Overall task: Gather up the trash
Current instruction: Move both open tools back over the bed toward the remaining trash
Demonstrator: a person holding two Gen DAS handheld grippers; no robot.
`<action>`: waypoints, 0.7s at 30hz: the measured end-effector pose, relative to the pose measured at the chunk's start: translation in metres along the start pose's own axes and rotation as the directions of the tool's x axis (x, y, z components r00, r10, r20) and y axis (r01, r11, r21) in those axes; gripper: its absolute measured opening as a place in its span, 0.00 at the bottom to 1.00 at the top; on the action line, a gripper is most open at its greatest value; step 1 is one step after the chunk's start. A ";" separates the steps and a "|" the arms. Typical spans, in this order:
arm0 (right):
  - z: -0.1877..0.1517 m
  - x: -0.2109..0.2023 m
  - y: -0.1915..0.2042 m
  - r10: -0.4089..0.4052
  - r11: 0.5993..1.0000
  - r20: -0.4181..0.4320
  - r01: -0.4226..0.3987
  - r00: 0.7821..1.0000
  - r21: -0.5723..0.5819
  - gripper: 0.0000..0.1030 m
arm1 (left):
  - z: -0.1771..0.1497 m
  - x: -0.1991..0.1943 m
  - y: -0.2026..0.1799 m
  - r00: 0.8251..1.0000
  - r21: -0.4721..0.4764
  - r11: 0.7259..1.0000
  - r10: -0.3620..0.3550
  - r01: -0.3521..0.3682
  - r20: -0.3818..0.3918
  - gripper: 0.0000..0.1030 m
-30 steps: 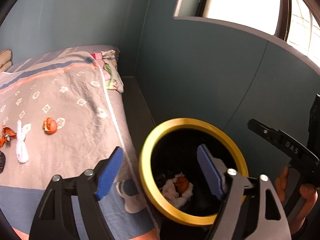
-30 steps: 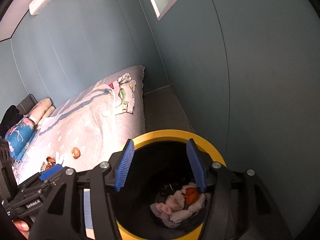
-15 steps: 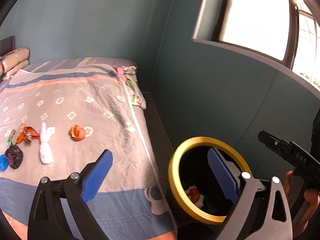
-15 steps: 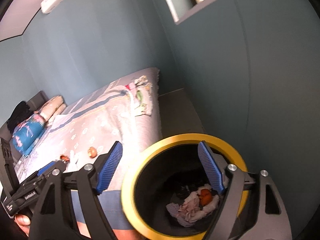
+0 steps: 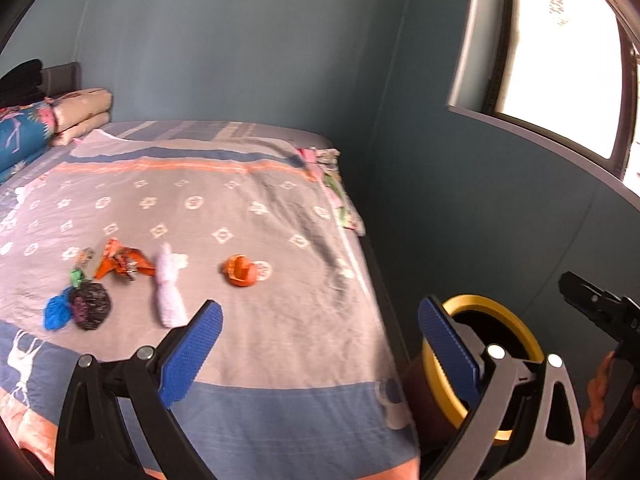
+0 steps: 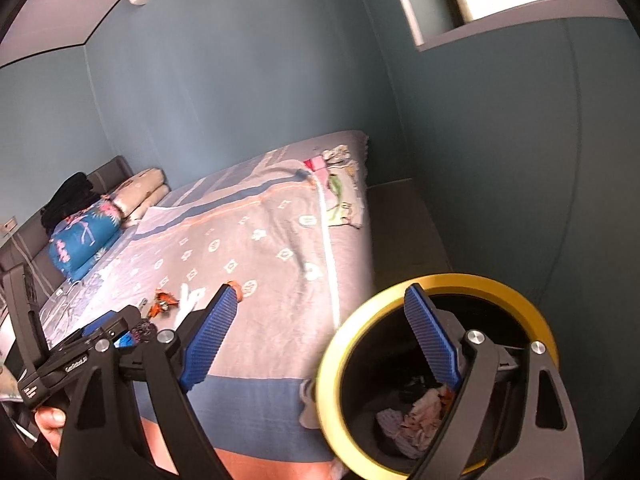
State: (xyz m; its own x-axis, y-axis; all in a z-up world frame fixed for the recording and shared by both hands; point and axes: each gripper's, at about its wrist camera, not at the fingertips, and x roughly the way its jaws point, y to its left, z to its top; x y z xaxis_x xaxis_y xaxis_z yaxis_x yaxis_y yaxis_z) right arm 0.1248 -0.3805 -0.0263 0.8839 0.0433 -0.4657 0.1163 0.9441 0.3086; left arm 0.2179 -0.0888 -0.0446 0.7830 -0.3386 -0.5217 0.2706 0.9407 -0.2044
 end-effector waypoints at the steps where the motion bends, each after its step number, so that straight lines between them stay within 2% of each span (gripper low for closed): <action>1: 0.001 0.000 0.003 0.006 1.000 -0.001 -0.006 1.000 -0.002 0.80 | 0.000 -0.002 0.006 1.000 -0.008 1.000 0.010 -0.010 0.002 0.92; 8: 0.004 0.016 0.041 0.055 0.998 -0.023 -0.056 0.998 -0.041 0.80 | 0.004 -0.006 0.052 0.997 -0.085 0.994 0.074 -0.073 0.002 0.92; 21: -0.003 0.072 0.100 0.138 0.986 -0.095 -0.146 0.986 -0.079 0.80 | 0.000 0.001 0.120 0.979 -0.141 0.969 0.202 -0.201 -0.006 0.92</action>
State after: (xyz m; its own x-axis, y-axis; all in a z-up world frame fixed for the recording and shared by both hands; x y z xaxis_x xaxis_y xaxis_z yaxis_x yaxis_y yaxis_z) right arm 0.1993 -0.2817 -0.0312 0.8445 0.2040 -0.4953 -0.0498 0.9505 0.3066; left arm 0.2514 0.0237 -0.0701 0.8182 -0.1415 -0.5572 0.0262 0.9774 -0.2097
